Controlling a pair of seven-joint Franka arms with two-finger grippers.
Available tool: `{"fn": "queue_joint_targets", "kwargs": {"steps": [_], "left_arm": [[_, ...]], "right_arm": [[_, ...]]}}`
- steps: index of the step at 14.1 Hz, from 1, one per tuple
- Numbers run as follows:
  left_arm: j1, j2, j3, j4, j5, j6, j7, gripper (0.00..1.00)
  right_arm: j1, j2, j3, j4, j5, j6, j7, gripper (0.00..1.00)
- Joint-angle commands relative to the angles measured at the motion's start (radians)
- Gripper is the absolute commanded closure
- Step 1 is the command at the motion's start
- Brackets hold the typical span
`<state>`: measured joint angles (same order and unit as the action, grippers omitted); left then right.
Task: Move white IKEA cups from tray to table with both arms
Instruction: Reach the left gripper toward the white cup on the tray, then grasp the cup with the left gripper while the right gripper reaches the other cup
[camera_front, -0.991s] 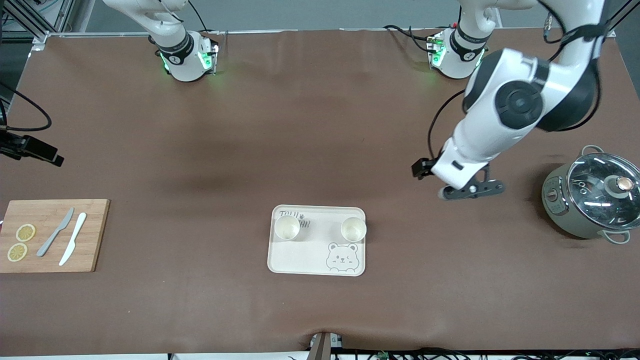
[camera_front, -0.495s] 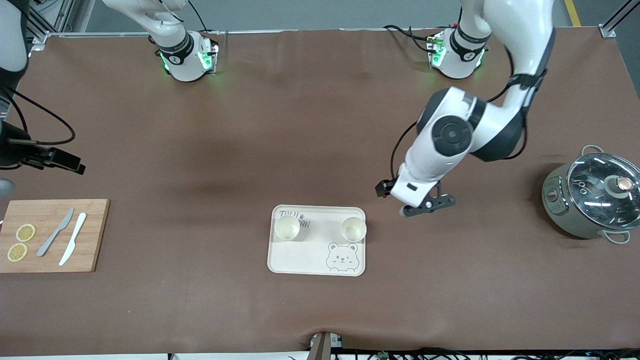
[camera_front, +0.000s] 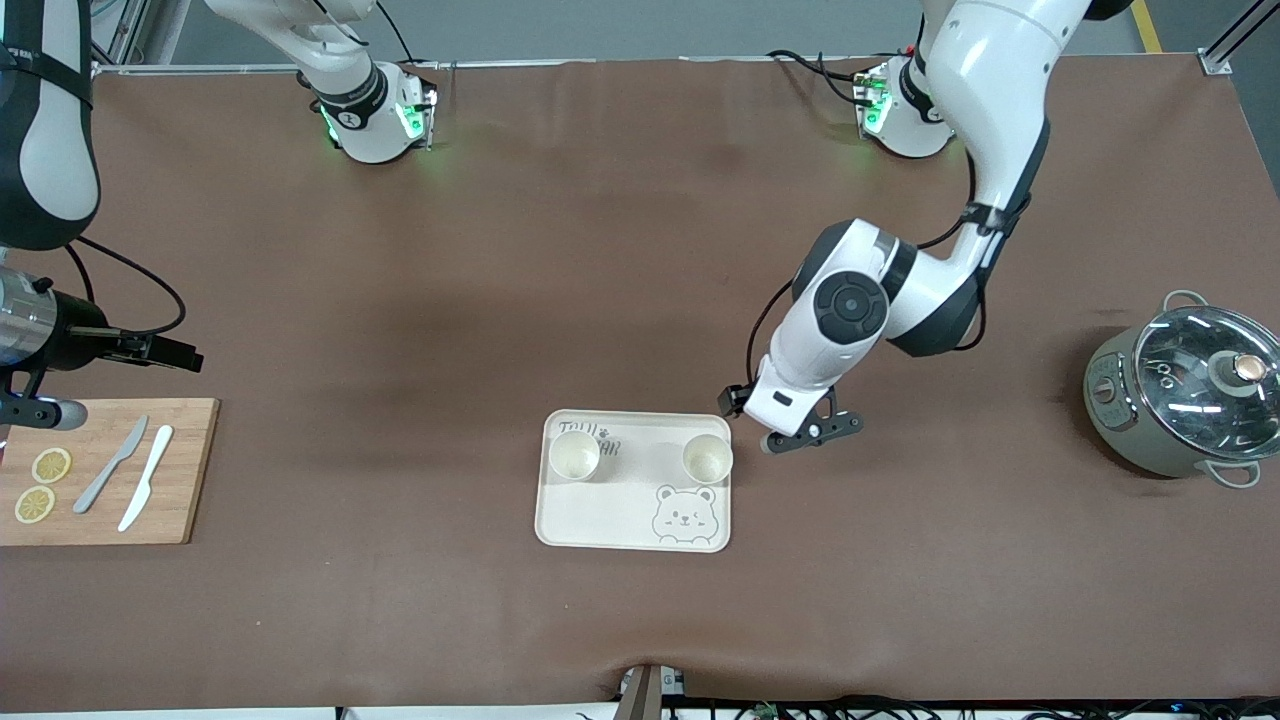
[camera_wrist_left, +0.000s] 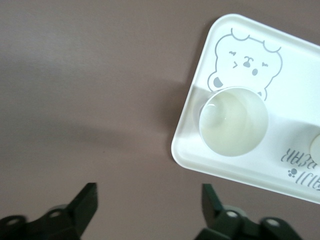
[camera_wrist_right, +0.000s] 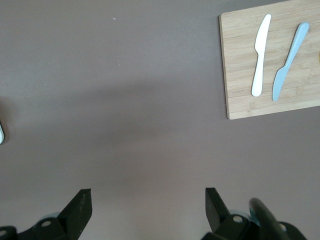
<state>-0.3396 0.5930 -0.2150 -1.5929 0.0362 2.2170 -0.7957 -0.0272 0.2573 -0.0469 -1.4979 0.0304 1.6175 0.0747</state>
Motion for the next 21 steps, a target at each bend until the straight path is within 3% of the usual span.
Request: {"fn": "queue_joint_targets", "kwargs": {"steps": [1,5,12,14,17,18,21], "left_arm": [[-0.012,0.083,0.003,0.079,0.027,0.041,-0.013,0.17],[-0.015,0.139,0.003,0.117,0.027,0.12,-0.011,0.21],[-0.021,0.195,0.009,0.117,0.08,0.213,-0.005,0.32],[-0.021,0.206,0.009,0.116,0.091,0.24,-0.007,0.42],[-0.024,0.223,0.009,0.116,0.093,0.243,-0.004,0.95],[-0.025,0.222,0.009,0.116,0.096,0.243,0.004,1.0],[-0.024,0.205,0.011,0.116,0.097,0.242,0.006,1.0]], "right_arm": [[0.001,0.014,0.004,0.025,0.057,-0.007,0.014,0.0],[-0.008,0.034,0.004,0.027,0.134,-0.005,0.017,0.0],[0.061,0.105,0.004,0.027,0.17,0.054,0.125,0.0],[0.088,0.128,0.004,0.025,0.184,0.096,0.131,0.0],[0.104,0.195,0.006,0.027,0.235,0.171,0.143,0.0],[0.122,0.213,0.006,0.027,0.253,0.203,0.145,0.0],[0.159,0.272,0.006,0.027,0.284,0.249,0.235,0.0]]}}
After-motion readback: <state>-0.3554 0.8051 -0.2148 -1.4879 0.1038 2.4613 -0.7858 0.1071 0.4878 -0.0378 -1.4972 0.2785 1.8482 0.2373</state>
